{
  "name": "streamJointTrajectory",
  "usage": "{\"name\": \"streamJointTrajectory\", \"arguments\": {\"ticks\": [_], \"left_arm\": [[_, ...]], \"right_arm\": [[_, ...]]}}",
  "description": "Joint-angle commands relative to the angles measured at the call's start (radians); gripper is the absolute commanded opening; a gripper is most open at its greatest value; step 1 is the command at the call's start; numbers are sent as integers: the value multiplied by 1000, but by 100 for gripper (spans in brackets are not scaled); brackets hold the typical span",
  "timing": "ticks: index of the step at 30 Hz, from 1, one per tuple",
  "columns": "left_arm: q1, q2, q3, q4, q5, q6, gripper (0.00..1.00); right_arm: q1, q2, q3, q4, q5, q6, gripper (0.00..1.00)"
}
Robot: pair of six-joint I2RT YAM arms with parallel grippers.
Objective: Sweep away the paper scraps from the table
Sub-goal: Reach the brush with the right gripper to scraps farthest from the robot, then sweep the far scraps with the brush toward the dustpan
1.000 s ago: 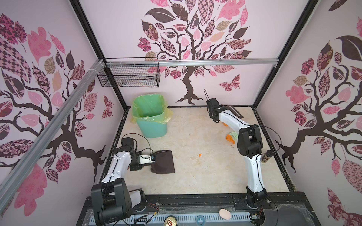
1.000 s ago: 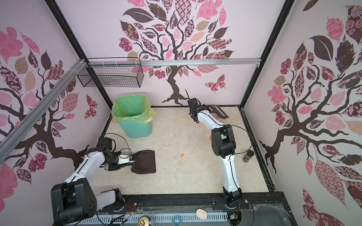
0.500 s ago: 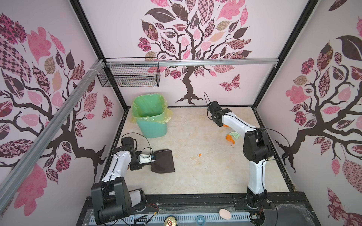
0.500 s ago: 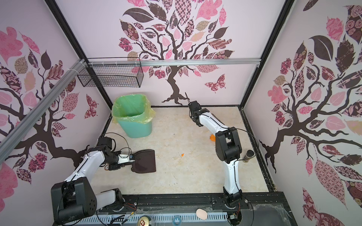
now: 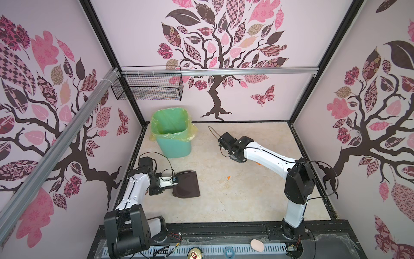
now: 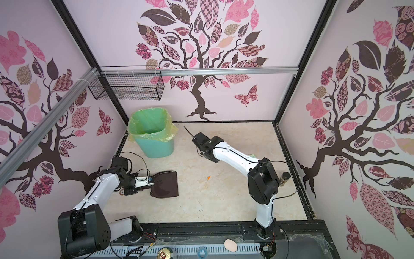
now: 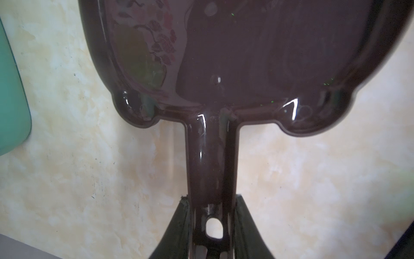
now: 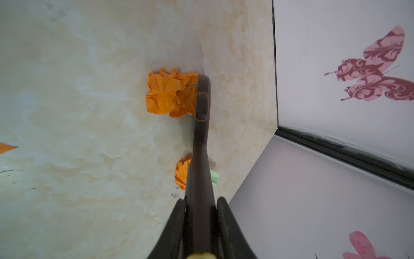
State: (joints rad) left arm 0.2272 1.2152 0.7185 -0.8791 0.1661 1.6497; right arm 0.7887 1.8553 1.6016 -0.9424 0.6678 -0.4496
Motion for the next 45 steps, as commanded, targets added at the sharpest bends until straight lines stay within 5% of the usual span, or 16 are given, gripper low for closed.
{"name": "streamJointTrajectory", "arguments": {"ticks": [1, 12, 16, 21, 25, 31, 45], "left_arm": [[-3, -23, 36, -23, 33, -3, 0], [-4, -37, 24, -29, 40, -1, 0], [-8, -34, 28, -24, 38, -1, 0], [-15, -34, 39, -36, 41, -8, 0], [-19, -34, 35, -31, 41, -7, 0], [-38, -10, 47, -14, 31, -10, 0], [-175, 97, 123, 49, -53, -72, 0]], "right_arm": [[91, -33, 43, -151, -43, 38, 0], [347, -73, 204, -365, 82, 190, 0], [252, -67, 333, -419, 291, 287, 0], [0, -76, 321, -435, 398, 344, 0], [-217, -53, 282, -462, 378, 437, 0], [-345, -83, 78, -244, 241, 347, 0], [-305, -58, -21, -227, -47, 415, 0]]}}
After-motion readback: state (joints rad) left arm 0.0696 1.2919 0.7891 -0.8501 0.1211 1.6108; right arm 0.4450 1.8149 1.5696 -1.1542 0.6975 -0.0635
